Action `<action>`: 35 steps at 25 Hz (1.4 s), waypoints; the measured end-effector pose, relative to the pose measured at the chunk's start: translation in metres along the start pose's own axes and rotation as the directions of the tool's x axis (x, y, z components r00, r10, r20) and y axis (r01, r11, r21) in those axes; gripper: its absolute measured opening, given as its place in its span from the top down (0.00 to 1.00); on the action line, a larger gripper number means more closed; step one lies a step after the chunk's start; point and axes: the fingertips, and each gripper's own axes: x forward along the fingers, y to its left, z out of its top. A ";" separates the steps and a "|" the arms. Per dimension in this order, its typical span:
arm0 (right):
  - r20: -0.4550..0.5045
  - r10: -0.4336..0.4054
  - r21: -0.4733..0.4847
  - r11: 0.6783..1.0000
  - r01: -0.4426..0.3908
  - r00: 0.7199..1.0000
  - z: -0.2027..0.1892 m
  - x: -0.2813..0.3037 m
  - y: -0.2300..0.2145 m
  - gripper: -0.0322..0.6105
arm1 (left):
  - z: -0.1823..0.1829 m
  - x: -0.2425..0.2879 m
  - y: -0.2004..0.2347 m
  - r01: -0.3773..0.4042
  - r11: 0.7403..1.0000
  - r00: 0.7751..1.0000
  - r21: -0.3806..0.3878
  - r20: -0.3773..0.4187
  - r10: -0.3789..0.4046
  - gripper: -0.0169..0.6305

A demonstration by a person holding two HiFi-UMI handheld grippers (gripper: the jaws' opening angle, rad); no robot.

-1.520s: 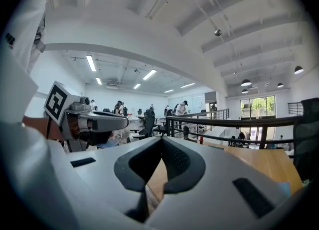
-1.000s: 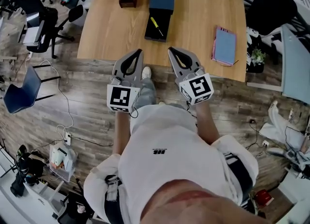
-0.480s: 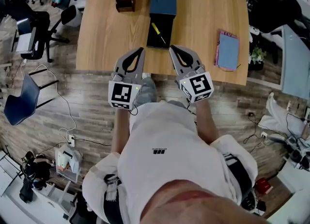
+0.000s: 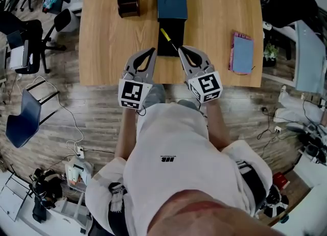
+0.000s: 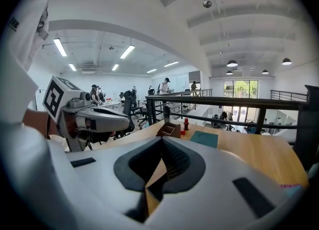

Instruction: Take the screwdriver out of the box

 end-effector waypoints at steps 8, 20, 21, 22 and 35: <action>-0.039 -0.064 0.024 0.998 0.065 0.997 -0.012 0.035 -0.009 0.96 | -0.021 0.026 0.030 0.084 0.996 0.995 -0.009 -0.046 -0.084 0.96; -0.118 -0.135 0.039 0.989 0.141 0.984 -0.047 0.048 -0.035 0.96 | -0.042 0.061 0.032 0.152 0.988 0.984 -0.025 -0.093 -0.153 0.96; -0.122 -0.134 0.040 0.989 0.140 0.983 -0.050 0.048 -0.037 0.96 | -0.044 0.064 0.031 0.151 0.988 0.983 -0.026 -0.097 -0.153 0.96; -0.126 -0.131 0.041 0.990 0.137 0.983 -0.052 0.049 -0.039 0.96 | -0.046 0.066 0.030 0.150 0.988 0.983 -0.027 -0.103 -0.152 0.96; -0.217 -0.044 0.066 0.996 0.059 0.975 -0.098 0.073 -0.062 0.95 | -0.076 0.101 0.037 0.080 0.996 0.980 -0.047 -0.181 -0.087 0.96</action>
